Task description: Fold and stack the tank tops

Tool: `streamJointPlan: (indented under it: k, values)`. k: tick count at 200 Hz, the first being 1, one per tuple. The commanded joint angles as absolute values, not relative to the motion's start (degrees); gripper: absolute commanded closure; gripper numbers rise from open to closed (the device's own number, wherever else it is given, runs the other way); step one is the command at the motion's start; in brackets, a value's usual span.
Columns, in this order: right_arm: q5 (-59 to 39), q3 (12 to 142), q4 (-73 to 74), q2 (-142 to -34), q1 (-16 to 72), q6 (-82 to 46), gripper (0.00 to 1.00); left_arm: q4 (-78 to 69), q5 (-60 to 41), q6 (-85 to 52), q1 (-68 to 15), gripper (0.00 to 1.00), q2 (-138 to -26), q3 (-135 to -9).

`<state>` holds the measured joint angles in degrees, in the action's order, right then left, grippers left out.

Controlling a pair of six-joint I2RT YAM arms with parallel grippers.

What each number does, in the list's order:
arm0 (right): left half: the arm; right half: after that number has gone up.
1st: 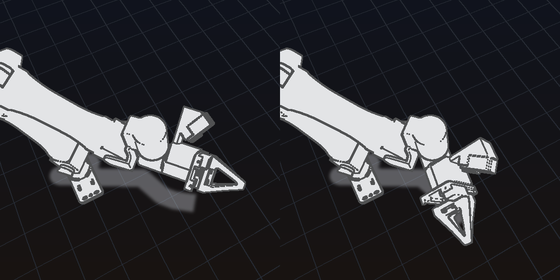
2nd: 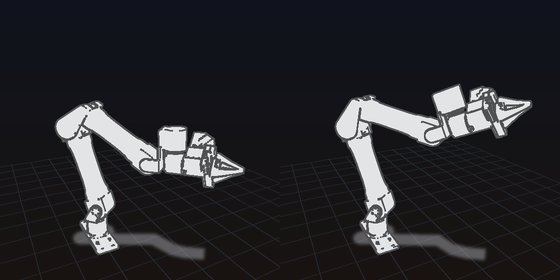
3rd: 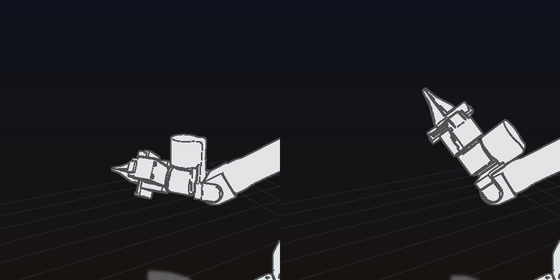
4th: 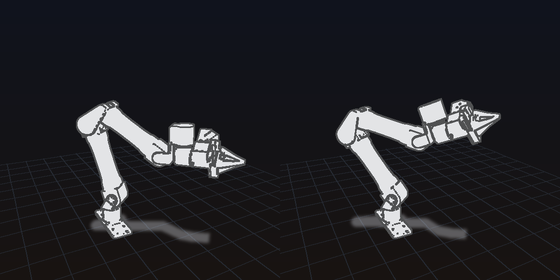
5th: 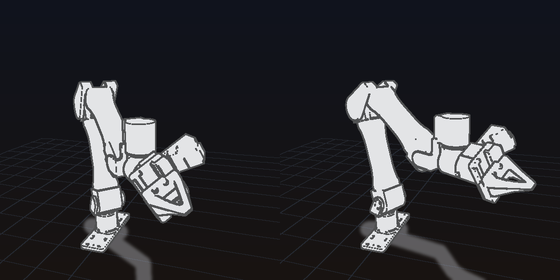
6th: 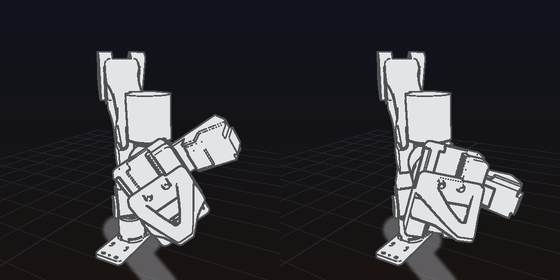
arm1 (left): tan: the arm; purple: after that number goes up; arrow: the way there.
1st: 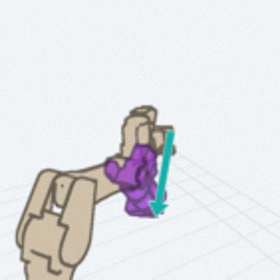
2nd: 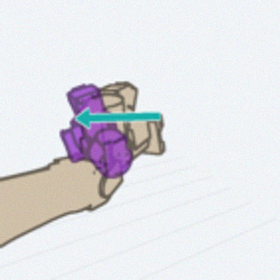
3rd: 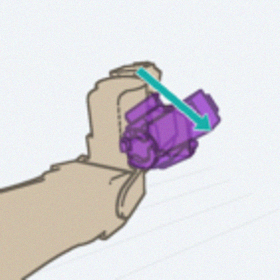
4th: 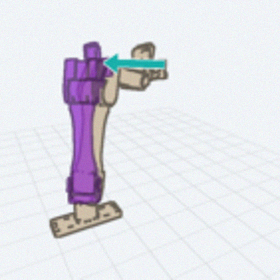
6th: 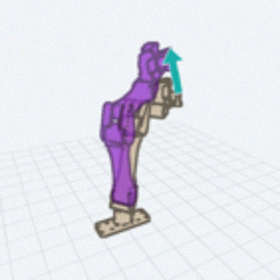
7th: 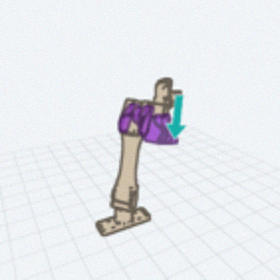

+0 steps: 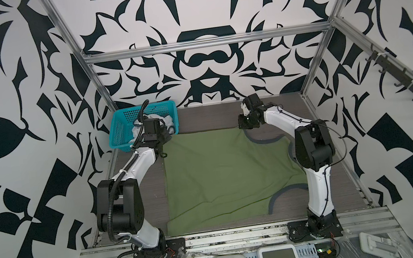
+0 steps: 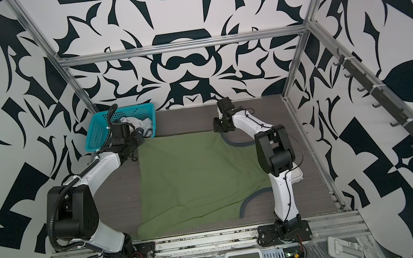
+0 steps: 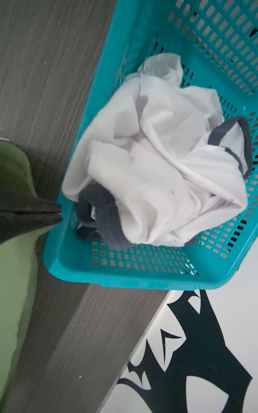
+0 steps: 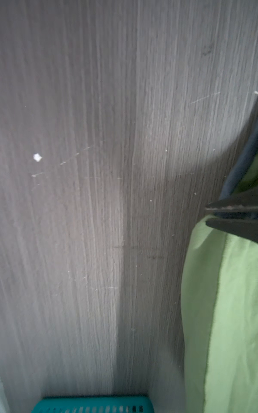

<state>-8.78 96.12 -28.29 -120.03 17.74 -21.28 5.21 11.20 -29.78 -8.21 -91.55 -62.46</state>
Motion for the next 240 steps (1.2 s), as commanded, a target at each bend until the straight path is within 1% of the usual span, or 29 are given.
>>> streamJointPlan:
  k: [1,29,59,101,117,136,156,175,181,192,200,203,210,218,231,240]
  values:
    - [-8.57,93.44,-26.48,-114.97,18.27,-21.71,0.97,5.45,7.91,-28.80,-7.91,1.00,-90.21,-60.36]
    - [-8.27,87.10,-24.25,-110.93,19.37,-22.02,0.96,4.31,4.19,-30.80,-8.06,1.00,-86.14,-55.27]
    - [-7.35,78.83,-21.35,-104.71,20.66,-22.48,0.95,4.22,2.91,-32.81,-8.22,1.00,-79.72,-48.12]
    - [-5.83,68.79,-18.61,-97.46,22.09,-22.74,0.95,5.46,4.08,-35.58,-8.26,1.00,-68.34,-38.96]
    - [-5.07,64.88,-17.65,-95.35,22.41,-22.86,0.94,7.07,6.33,-37.41,-8.26,1.00,-65.07,-35.88]
    - [-4.53,60.21,-16.27,-92.66,22.76,-23.54,0.94,7.73,8.76,-40.23,-8.25,1.00,-61.93,-31.57]
    - [-4.07,55.49,-15.00,-89.86,22.92,-24.48,0.92,7.88,8.94,-43.41,-8.26,1.00,-60.16,-27.41]
    - [-3.92,50.93,-14.08,-87.33,23.03,-25.94,0.88,7.83,7.45,-46.14,-8.26,0.99,-58.87,-25.33]
    - [-4.24,49.55,-13.58,-86.67,23.05,-26.42,0.84,9.87,8.38,-47.75,-8.26,0.97,-58.55,-25.52]
    - [-4.79,47.63,-13.20,-85.76,23.08,-27.06,0.73,15.64,10.79,-51.89,-8.26,0.92,-58.40,-26.18]
    - [-5.54,46.72,-13.27,-85.27,23.07,-27.25,0.63,18.24,11.95,-54.15,-8.26,0.90,-58.23,-26.19]
    - [-5.98,46.49,-13.28,-85.07,23.03,-27.36,0.57,18.92,12.15,-55.06,-8.26,0.88,-58.19,-26.06]
    - [-7.10,46.47,-13.23,-84.79,23.02,-27.58,0.50,19.35,12.06,-56.50,-8.26,0.79,-58.04,-25.54]
    - [-7.54,46.93,-13.85,-84.35,22.94,-27.61,0.44,19.11,11.54,-56.95,-8.26,0.68,-57.86,-25.28]
    - [-7.90,48.49,-15.24,-83.99,22.68,-27.42,0.39,18.15,11.14,-55.93,-8.26,0.55,-57.40,-25.69]
    - [-8.55,49.89,-16.04,-83.85,22.23,-27.34,0.38,19.29,11.77,-55.09,-8.26,0.49,-57.16,-27.25]
